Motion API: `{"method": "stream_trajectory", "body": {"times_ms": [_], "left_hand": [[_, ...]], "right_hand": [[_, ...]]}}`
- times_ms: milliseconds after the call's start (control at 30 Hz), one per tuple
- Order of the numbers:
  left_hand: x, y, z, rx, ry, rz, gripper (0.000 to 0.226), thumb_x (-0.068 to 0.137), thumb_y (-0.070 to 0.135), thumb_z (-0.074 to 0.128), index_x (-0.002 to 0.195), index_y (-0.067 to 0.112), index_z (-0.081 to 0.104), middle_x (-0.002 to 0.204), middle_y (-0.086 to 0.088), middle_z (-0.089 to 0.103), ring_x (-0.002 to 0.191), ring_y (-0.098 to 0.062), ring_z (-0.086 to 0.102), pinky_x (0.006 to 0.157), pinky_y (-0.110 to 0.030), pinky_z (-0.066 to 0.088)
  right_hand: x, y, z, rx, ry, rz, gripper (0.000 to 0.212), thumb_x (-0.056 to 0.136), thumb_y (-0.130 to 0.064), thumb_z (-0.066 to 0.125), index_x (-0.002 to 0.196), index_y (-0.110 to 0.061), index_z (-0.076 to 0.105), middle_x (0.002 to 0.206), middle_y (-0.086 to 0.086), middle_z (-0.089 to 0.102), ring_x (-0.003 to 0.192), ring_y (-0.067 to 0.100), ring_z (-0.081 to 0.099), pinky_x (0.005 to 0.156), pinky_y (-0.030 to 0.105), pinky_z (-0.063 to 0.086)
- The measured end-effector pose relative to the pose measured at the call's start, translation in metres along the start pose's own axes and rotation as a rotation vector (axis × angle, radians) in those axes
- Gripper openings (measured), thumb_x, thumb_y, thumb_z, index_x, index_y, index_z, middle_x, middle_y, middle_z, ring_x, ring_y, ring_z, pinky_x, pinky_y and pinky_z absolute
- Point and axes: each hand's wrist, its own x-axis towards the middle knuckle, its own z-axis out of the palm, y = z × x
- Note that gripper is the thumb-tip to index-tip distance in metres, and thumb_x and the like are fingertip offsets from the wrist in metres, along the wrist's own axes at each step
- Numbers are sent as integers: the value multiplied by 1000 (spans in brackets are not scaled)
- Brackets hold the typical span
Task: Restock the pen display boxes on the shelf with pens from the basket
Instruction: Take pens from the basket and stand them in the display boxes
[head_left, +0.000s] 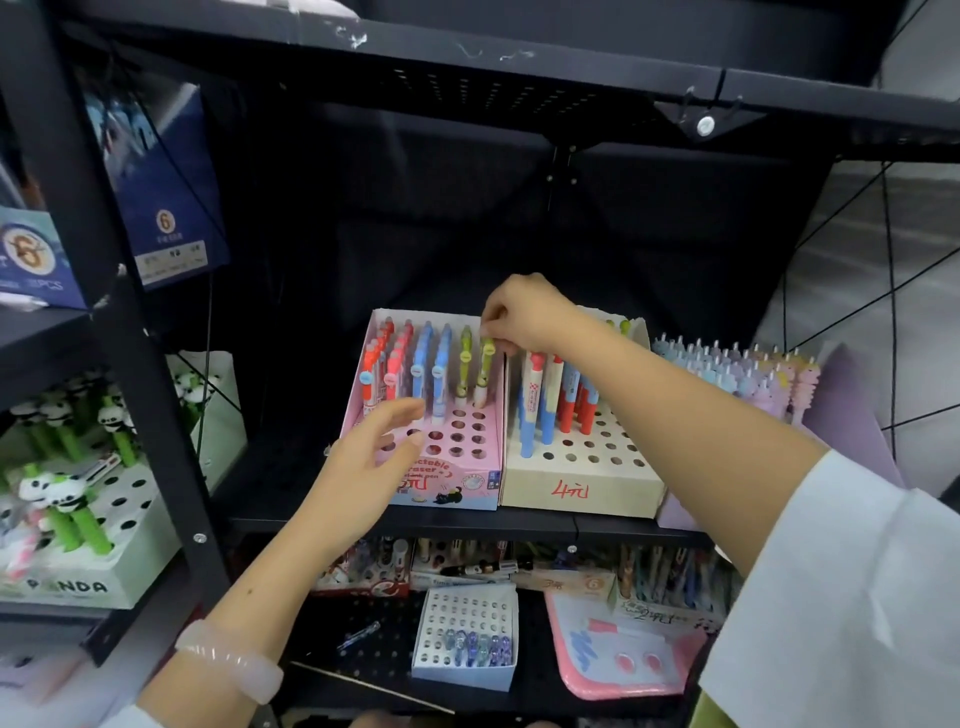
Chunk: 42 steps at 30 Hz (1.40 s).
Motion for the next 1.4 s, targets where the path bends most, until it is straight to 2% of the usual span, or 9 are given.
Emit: {"method": "stream_trajectory", "body": {"times_ms": [200,367,500,667,833,1033,1167,1267,1400], "left_hand": [[-2,3,2,-15,4,10,33,95,24,49,113,51,46,119,34,49,116,11,44,98,-16,33],[-7,5,4,2,-24,18,32,95,28,48,108,57,45,117,36,49,114,17,43,96,-11,32],[-13,9,3,0,-17,17,29,95,28,49,112,50,48,121,28,52,118,6,45,100,-16,31],[-22,33,18,-108,-5,69,30,95,18,48,107,45,52,114,28,55,107,19,47,86,2,34],[-41,52,78,-328,-161,66,28,95,9,48,105,34,58,109,18,63,103,9,56,83,-5,42],[-75,55,188,-329,-520,-27,29,93,4,50,99,32,56,103,5,63,98,-4,60,82,-11,46],[-99,48,253,-101,-864,2,21,95,16,50,114,23,54,106,7,58,103,-9,55,91,-21,43],[-111,45,286,28,-1020,42,30,97,19,47,126,12,51,113,2,55,102,-6,50,83,-7,37],[-126,35,315,145,-1119,13,32,99,27,44,128,17,50,117,5,56,103,-4,50,82,-10,39]], "right_hand": [[5,-7,-2,-40,-72,18,12,92,-13,56,97,-4,63,91,13,69,83,24,68,73,35,57],[11,-16,7,-317,-139,37,9,91,-5,53,82,-7,56,112,13,62,98,27,63,78,32,52],[7,-16,9,-337,-101,17,22,92,-12,52,111,-5,61,119,14,55,101,28,59,77,31,49],[-37,-11,-15,-42,218,-136,23,94,-20,49,108,-13,65,103,5,66,96,21,62,87,37,50],[-141,23,-23,81,335,-306,18,92,-21,53,100,-15,67,85,-11,63,79,0,56,76,15,47],[-273,135,37,74,-118,37,19,92,-21,55,107,-16,67,96,-2,69,74,-1,55,69,4,38],[-345,209,101,47,-406,263,23,94,-21,52,113,-14,63,105,4,69,90,16,63,72,17,41],[-395,248,150,47,-655,381,31,94,-23,51,123,-14,54,117,6,63,101,19,60,80,23,42],[-444,261,208,135,-800,451,30,95,-19,46,121,-5,52,112,19,60,86,24,53,69,28,38]]}}
